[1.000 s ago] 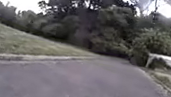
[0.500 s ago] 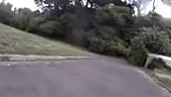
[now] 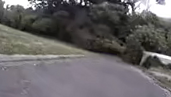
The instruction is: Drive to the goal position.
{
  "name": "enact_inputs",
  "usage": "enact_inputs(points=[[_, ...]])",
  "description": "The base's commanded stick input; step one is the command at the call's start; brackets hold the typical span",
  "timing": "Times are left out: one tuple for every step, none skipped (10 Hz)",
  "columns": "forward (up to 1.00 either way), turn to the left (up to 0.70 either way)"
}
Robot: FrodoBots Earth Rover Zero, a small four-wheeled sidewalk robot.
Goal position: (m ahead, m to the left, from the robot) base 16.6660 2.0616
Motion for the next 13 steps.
enact_inputs(points=[[0.70,-0.19],[0.70,-0.19],[0.70,-0.14],[0.70,-0.10],[0.70,-0.06],[0.70,-0.03],[0.70,-0.03],[0.70,-0.04],[0.70,-0.09],[0.70,-0.14],[0.70,-0.14],[0.70,-0.09],[0.70,-0.05]])
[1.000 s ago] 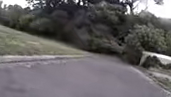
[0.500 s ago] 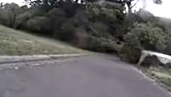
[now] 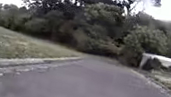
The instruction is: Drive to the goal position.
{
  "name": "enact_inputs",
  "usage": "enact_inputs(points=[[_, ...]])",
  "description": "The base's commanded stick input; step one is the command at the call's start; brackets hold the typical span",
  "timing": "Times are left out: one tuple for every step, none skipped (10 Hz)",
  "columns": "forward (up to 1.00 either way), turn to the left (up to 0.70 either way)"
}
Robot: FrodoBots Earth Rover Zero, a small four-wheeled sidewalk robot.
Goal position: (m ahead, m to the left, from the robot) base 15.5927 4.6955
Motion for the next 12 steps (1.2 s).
enact_inputs(points=[[0.70,-0.04],[0.70,-0.05],[0.70,-0.06],[0.70,-0.08],[0.70,-0.12],[0.70,-0.06],[0.70,-0.02],[0.70,-0.02],[0.70,-0.01],[0.70,0.00],[0.70,0.00],[0.70,-0.03]])
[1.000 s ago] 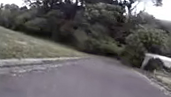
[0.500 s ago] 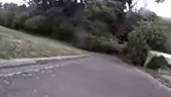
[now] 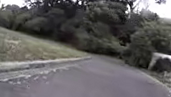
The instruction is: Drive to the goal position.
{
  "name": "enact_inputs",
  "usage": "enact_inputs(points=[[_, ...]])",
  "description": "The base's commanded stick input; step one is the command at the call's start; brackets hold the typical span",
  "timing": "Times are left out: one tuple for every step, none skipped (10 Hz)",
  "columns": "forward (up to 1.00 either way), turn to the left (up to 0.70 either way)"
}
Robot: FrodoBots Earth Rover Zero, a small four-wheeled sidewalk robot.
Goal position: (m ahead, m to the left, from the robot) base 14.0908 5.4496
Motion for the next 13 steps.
enact_inputs(points=[[0.70,-0.09],[0.70,-0.19],[0.70,-0.27],[0.70,-0.33],[0.70,-0.35],[0.70,-0.35],[0.70,-0.35],[0.70,-0.35],[0.70,-0.35],[0.70,-0.35],[0.70,-0.35],[0.70,-0.35],[0.70,-0.35]])
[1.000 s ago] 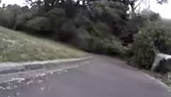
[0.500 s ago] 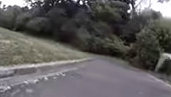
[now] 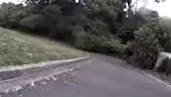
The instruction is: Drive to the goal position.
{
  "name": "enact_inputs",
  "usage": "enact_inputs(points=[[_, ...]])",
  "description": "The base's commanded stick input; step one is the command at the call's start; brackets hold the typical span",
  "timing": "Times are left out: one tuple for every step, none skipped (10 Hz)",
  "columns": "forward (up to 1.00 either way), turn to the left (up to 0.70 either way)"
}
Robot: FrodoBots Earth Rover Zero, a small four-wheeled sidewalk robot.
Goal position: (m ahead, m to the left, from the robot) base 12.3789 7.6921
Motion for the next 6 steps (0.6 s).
enact_inputs(points=[[0.70,-0.35],[0.70,-0.35],[0.70,-0.16],[0.70,-0.05],[0.70,-0.01],[0.70,0.00]])
